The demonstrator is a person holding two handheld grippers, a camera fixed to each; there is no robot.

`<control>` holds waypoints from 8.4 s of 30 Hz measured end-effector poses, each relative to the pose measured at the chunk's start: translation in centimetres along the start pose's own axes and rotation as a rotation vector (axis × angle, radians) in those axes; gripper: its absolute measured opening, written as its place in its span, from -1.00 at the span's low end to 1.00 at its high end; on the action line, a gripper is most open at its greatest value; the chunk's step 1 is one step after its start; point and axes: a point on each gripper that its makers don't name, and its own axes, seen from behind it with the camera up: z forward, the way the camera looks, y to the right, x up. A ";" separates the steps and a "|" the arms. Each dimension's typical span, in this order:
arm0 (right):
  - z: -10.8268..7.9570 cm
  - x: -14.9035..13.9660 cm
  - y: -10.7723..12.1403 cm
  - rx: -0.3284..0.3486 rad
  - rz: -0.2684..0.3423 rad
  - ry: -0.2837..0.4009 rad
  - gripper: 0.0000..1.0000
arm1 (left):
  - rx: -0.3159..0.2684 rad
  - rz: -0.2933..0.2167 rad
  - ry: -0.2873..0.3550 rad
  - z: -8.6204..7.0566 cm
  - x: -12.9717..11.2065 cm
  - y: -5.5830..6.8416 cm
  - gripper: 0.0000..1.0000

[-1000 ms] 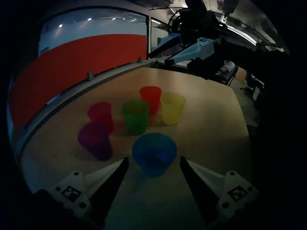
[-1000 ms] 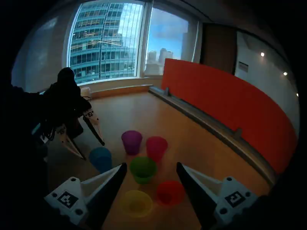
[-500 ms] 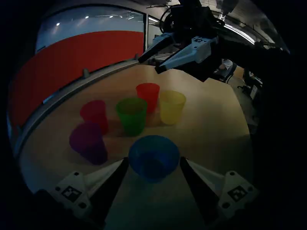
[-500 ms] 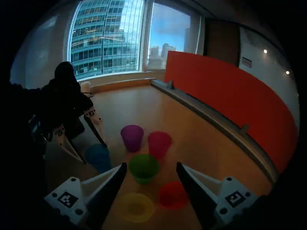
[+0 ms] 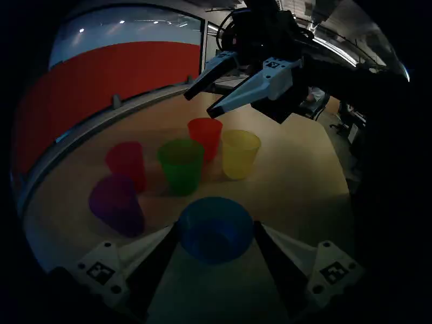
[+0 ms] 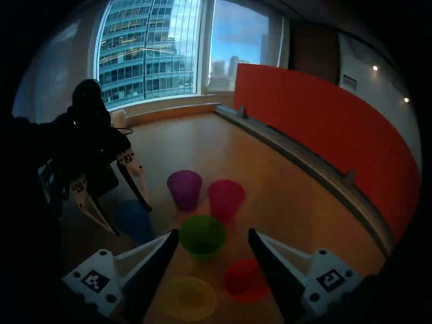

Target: Pour water

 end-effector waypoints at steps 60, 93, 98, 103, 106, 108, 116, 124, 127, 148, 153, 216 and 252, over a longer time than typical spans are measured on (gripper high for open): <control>7.6 -4.9 -1.9 0.033 -0.010 -0.166 1.00 | 0.038 -0.043 0.095 -1.7 1.9 -1.7 0.79; 4.7 -1.8 -2.1 -0.005 0.052 -0.021 0.85 | 0.190 -0.067 0.273 -8.2 8.6 -5.3 0.79; 3.4 -0.9 -2.2 -0.024 0.042 0.021 0.85 | 0.214 -0.058 0.311 -9.4 10.1 -5.5 0.79; 2.0 0.5 -2.3 -0.038 0.044 0.077 0.85 | 0.235 -0.057 0.352 -10.4 11.6 -5.7 0.79; 1.2 1.3 -2.3 -0.047 0.047 0.112 0.85 | 0.248 -0.058 0.378 -10.9 12.5 -5.8 0.79; 0.7 1.8 -2.2 -0.056 0.048 0.134 0.85 | 0.256 -0.058 0.394 -11.2 12.9 -5.8 0.79; -1.4 3.5 -1.8 -0.083 0.056 0.215 0.85 | 0.278 -0.065 0.450 -12.5 14.9 -6.0 0.79; -3.2 5.2 -1.9 -0.100 0.046 0.296 0.85 | 0.290 -0.069 0.490 -13.2 16.4 -6.1 0.79; -3.8 5.9 -1.9 -0.106 0.045 0.326 0.85 | 0.291 -0.071 0.498 -13.4 16.8 -6.0 0.79; -6.6 9.7 -2.1 -0.132 0.012 0.470 0.85 | 0.290 -0.082 0.527 -14.2 17.6 -6.2 0.79; -7.0 10.0 -2.0 -0.142 0.001 0.484 0.85 | 0.288 -0.086 0.536 -14.4 17.7 -6.2 0.79; -7.3 11.5 -7.8 -0.002 0.001 0.548 0.83 | 0.440 0.193 0.556 -19.0 23.3 -4.9 0.79; -5.1 11.5 -12.8 0.114 -0.039 0.538 0.82 | 0.552 0.534 0.468 -20.1 27.1 -2.6 0.79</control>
